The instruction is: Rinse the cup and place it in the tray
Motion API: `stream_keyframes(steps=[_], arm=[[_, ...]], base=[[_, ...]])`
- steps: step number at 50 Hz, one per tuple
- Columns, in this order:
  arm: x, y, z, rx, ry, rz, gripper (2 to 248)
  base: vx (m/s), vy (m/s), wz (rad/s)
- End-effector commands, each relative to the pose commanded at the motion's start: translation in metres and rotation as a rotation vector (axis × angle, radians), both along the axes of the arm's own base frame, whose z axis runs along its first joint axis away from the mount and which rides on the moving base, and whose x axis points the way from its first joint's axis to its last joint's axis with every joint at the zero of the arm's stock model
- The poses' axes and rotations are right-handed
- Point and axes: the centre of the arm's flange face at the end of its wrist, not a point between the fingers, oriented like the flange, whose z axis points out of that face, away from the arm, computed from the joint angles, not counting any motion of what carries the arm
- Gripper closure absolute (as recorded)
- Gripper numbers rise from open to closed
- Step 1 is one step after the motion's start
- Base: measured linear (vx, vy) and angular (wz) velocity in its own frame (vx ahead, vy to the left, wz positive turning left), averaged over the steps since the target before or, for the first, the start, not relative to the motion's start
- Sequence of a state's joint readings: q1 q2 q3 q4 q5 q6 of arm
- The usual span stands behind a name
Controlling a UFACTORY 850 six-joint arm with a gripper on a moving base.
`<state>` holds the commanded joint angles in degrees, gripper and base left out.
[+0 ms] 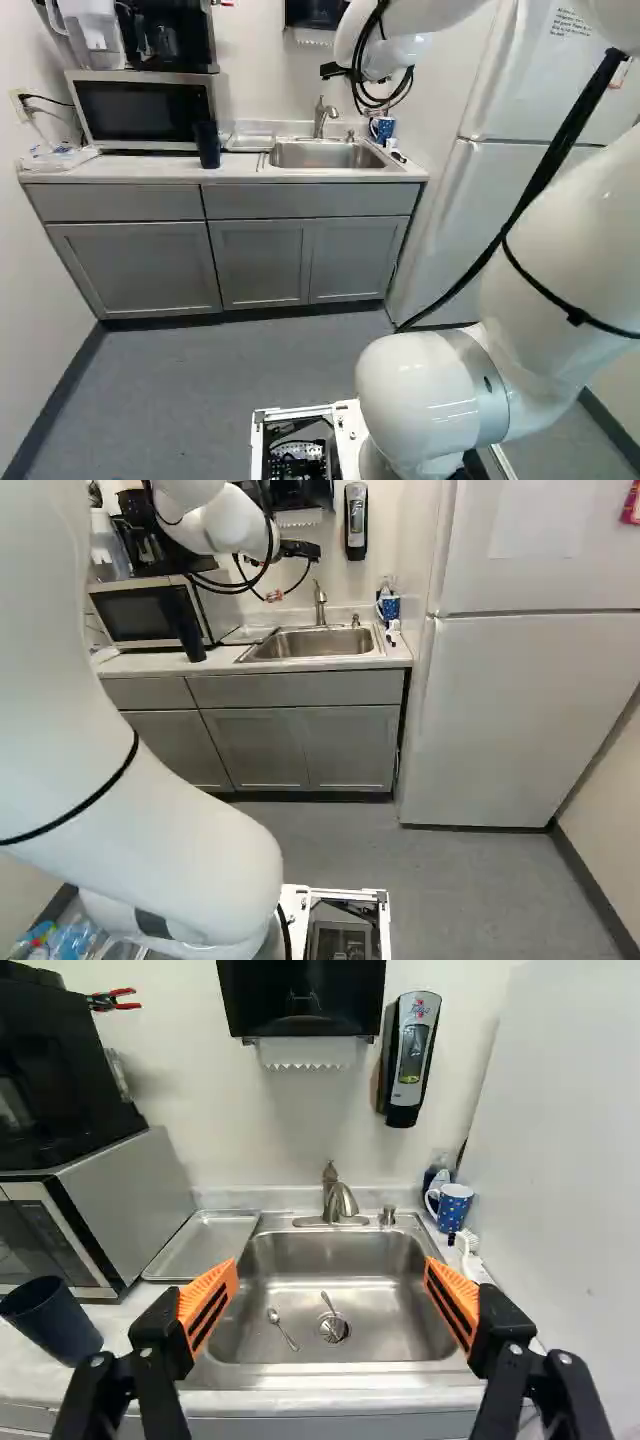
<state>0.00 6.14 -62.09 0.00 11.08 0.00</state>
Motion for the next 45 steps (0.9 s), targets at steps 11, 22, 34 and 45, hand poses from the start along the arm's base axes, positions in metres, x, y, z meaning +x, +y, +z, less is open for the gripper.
stream_keyframes(steps=[11, 22, 34, 45], arm=[[0.0, 0.0, 0.0, 0.0, 0.0, 0.0, 3], [0.0, 0.0, 0.0, 0.0, 0.0, 0.0, 3], [0.0, 0.0, 0.0, 0.0, 0.0, 0.0, 3], [0.0, 0.0, 0.0, 0.0, 0.0, 0.0, 3]], base=[[0.061, -0.005, 0.114], [0.065, -0.006, 0.136], [0.081, -0.016, 0.17], [0.108, -0.034, 0.178]])
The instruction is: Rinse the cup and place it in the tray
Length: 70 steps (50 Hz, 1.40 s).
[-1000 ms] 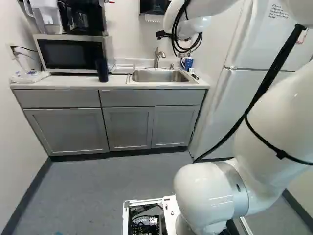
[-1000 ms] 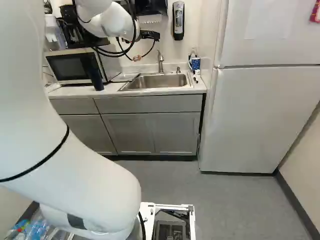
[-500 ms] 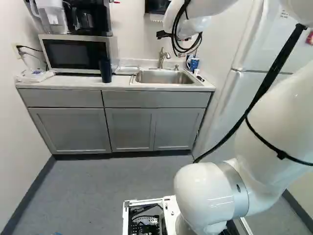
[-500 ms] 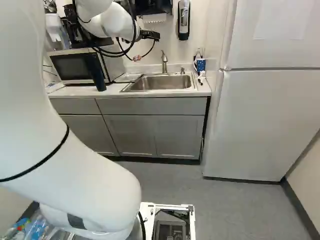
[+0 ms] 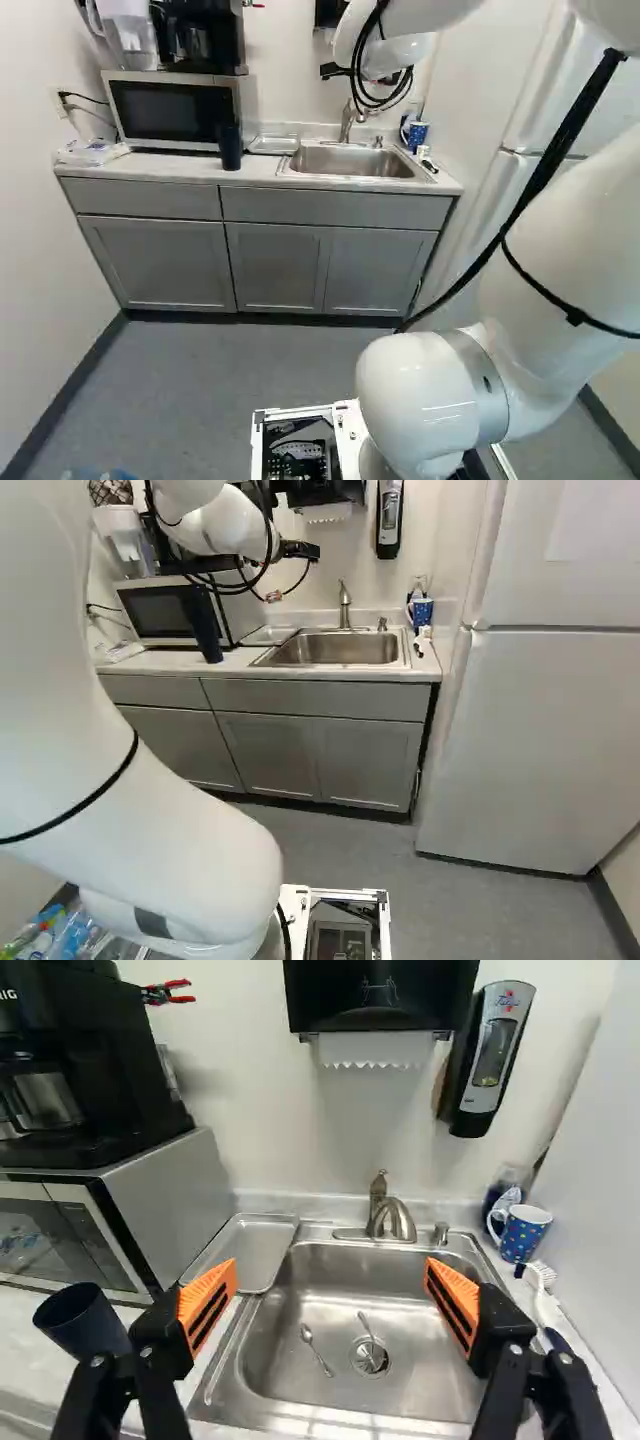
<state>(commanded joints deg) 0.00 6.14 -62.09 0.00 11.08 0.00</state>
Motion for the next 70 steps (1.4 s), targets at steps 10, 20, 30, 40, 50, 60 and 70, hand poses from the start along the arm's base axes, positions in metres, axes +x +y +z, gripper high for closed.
stream_keyframes(steps=[10, 20, 30, 40, 50, 60, 70], arm=[[0.0, 0.0, 0.0, 0.0, 0.0, 0.0, 3], [0.0, 0.0, 0.0, 0.0, 0.0, 0.0, 3], [0.0, 0.0, 0.0, 0.0, 0.0, 0.0, 3], [0.0, 0.0, 0.0, 0.0, 0.0, 0.0, 3], [0.0, 0.0, 0.0, 0.0, 0.0, 0.0, 3], [0.0, 0.0, 0.0, 0.0, 0.0, 0.0, 3], [0.0, 0.0, 0.0, 0.0, 0.0, 0.0, 3]], base=[[0.123, -0.039, 0.184], [0.13, -0.039, 0.191], [0.136, -0.061, 0.078], [0.134, -0.072, 0.012], [0.137, -0.076, 0.01], [0.126, -0.071, 0.009], [0.119, -0.065, 0.002]])
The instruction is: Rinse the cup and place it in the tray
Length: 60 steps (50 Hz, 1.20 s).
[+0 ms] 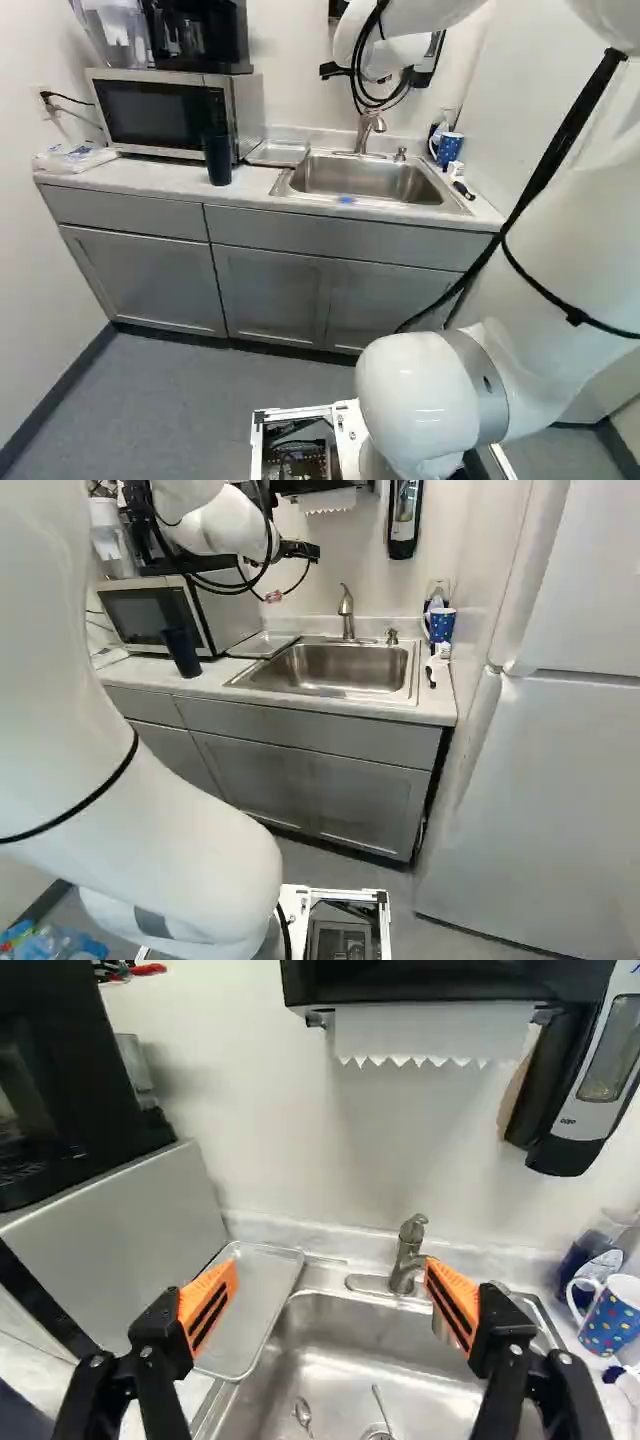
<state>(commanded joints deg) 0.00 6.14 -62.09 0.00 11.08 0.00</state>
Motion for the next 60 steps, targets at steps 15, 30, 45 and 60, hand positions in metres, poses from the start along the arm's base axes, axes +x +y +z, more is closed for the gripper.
stream_keyframes(steps=[15, 30, 45, 60], arm=[[0.0, 0.0, 0.0, 0.0, 0.0, 0.0, 3], [0.001, 0.0, 0.0, 0.0, 0.0, 0.0, 3], [0.005, -0.002, 0.0, 0.0, 0.001, -0.004, 3], [0.024, -0.013, -0.001, 0.0, 0.017, -0.024, 3]], base=[[0.116, -0.051, 0.002], [0.045, -0.011, -0.009], [-0.004, -0.001, 0.0], [0.0, 0.0, 0.0]])
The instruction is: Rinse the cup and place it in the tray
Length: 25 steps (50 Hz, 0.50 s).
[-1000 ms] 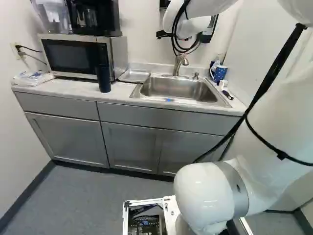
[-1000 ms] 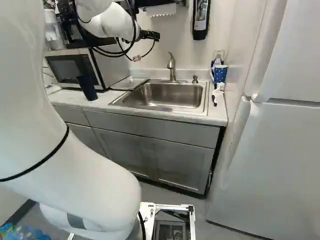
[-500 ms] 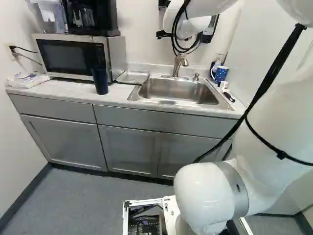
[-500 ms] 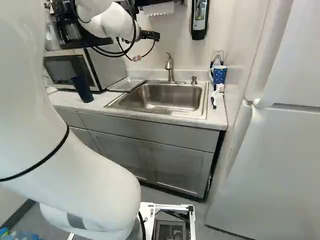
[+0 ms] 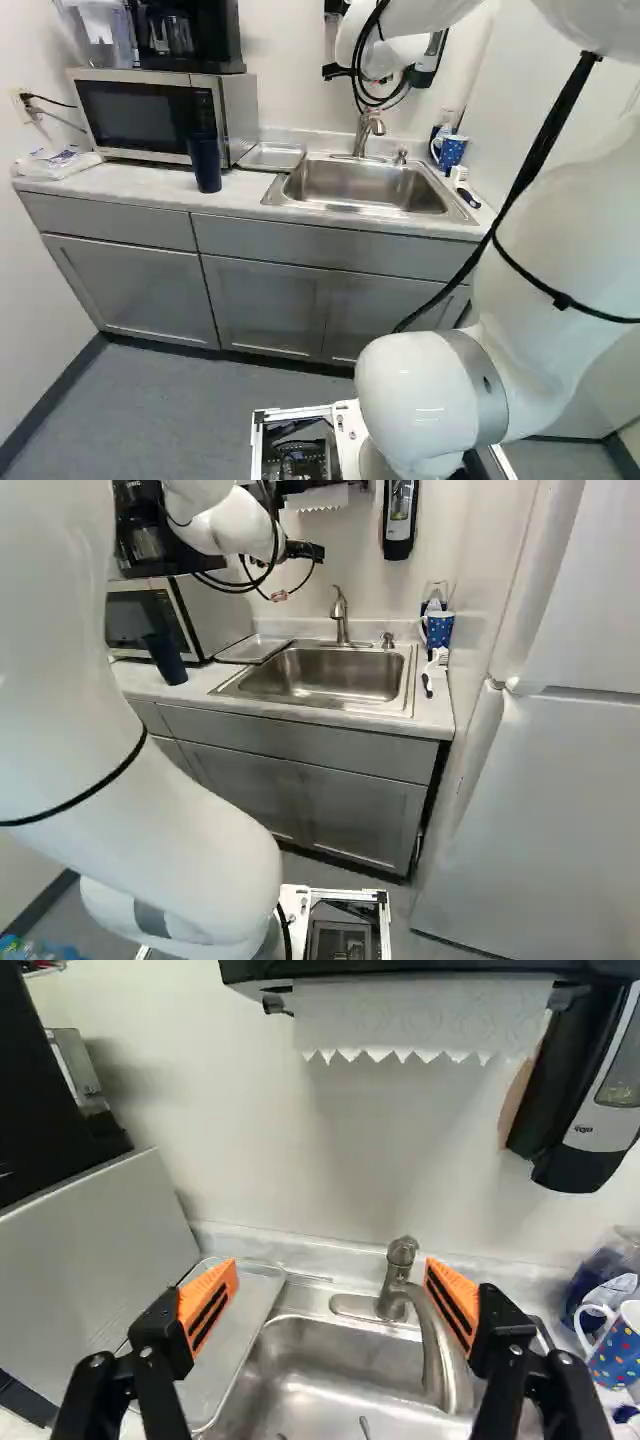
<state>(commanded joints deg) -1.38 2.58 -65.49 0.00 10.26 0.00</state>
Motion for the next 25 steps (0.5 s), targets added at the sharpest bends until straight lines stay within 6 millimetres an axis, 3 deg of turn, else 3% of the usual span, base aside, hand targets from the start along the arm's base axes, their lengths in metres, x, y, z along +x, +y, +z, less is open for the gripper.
stream_keyframes(steps=[25], arm=[[0.039, -0.018, -0.007, 0.003, 0.08, -0.03, 3]], base=[[0.0, 0.0, 0.0]])
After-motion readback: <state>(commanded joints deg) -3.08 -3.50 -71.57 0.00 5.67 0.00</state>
